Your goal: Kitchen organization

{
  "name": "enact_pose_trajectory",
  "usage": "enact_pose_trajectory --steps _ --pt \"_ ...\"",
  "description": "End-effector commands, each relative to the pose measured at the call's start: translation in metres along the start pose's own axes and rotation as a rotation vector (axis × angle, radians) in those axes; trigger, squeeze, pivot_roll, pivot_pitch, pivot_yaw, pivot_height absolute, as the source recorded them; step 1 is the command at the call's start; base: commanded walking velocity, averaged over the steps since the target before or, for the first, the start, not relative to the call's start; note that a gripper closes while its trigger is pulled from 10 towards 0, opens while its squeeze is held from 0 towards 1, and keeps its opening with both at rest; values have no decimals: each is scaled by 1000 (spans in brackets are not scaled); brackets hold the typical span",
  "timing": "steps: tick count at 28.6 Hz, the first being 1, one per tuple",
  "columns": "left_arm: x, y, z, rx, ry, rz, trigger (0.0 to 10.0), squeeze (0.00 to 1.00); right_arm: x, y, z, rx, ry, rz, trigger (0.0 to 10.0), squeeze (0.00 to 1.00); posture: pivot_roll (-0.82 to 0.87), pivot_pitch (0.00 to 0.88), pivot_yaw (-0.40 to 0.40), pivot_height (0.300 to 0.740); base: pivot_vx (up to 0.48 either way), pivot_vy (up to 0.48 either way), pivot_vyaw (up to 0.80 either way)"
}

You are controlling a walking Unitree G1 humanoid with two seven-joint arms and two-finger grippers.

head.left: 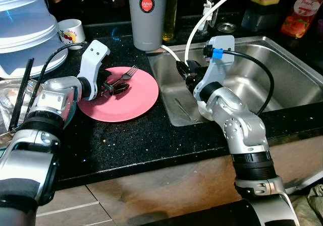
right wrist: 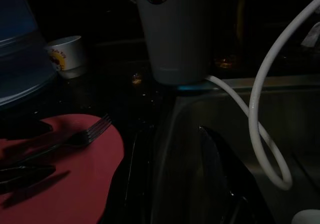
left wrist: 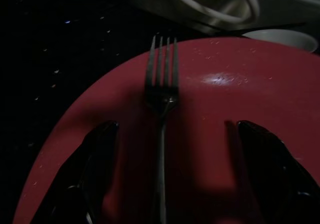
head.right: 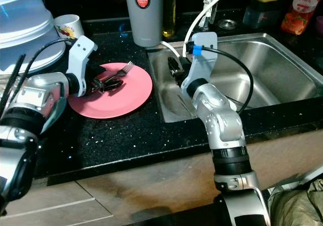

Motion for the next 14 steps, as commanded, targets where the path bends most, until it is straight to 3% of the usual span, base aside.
enact_pose_trajectory --steps 1,2,3,5,6,7,14 --pt "2 -1 -10 -80 -15 -49 7843 125 -4 -3 3 -6 27 8 10000 0 -42 224 15 740 0 0 0" --pt "2 -1 -10 -80 -15 -49 7843 125 -4 -3 3 -6 27 8 10000 0 -42 224 15 740 0 0 0" --pt "3 -2 -14 -112 -13 -67 6235 0 -4 -3 4 -8 34 8 10000 0 -42 224 15 740 0 0 0" --pt "6 -3 -20 -164 15 -112 902 0 -5 -4 6 -8 41 7 10000 0 -42 224 15 740 0 0 0" --pt "6 -3 -20 -164 15 -112 902 0 -5 -4 6 -8 41 7 10000 0 -42 224 15 740 0 0 0" --pt "8 -4 -23 -185 8 -137 0 0 -5 -5 8 -8 53 2 10000 0 -36 209 17 740 0 0 0" --pt "8 -5 -24 -188 -9 -152 0 0 -4 -5 8 -13 80 -7 10000 0 -32 198 14 740 0 0 0"
Point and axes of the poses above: a point about 5 cm out from each wrist's last joint towards the gripper, its own y axis pointing out of the wrist towards the gripper, its own z axis along the axis of the wrist's last joint, x = y × z, the point moved 3 cm from there along y, pointing out of the wrist towards the gripper, and after that the axes turned 8 degrees about y, right-handed, at the moved point
